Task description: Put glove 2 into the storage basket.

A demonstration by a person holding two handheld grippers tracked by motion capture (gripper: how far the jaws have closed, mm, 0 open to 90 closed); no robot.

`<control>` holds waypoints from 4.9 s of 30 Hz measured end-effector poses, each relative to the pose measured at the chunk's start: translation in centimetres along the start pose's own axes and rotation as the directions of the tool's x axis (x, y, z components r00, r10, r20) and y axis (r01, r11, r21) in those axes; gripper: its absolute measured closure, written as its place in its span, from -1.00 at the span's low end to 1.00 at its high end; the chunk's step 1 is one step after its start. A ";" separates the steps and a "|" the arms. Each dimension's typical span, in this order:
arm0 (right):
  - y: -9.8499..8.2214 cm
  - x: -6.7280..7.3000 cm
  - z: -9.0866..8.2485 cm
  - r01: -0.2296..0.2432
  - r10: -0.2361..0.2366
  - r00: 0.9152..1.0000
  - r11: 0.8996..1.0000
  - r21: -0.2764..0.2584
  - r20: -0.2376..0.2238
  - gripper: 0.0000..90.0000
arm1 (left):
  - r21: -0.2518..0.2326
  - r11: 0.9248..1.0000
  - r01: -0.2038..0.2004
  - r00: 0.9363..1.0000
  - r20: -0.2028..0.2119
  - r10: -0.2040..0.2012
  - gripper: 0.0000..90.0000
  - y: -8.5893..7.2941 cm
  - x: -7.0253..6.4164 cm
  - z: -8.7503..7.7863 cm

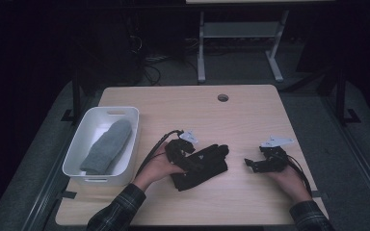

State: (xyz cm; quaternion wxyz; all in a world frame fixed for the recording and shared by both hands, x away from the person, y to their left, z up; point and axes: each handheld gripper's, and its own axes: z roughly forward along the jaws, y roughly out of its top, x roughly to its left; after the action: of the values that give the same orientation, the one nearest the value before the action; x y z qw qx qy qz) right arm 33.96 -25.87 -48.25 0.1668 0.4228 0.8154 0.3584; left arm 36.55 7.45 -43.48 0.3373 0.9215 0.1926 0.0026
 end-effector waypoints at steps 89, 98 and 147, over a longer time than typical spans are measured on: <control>0.0 0.1 0.1 -0.004 0.004 1.000 1.000 0.002 -0.001 -0.68 | -0.102 0.942 0.321 0.921 -0.200 -0.335 0.51 -5.5 7.2 -21.8; 0.1 0.1 0.1 -0.005 0.005 1.000 1.000 0.002 0.002 -0.68 | -0.131 0.900 0.416 0.865 -0.247 -0.436 0.51 -9.2 9.5 -23.9; 0.1 0.1 0.1 -0.008 0.008 1.000 1.000 0.003 0.002 -0.68 | -0.227 0.910 0.347 0.870 -0.285 -0.403 -0.62 -8.7 7.5 -20.7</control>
State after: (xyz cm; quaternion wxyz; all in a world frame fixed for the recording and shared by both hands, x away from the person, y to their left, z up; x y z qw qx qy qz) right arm 33.98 -25.71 -48.26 0.1655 0.4265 0.8142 0.3573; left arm 37.60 29.04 -33.88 0.3716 0.8210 0.4205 0.1050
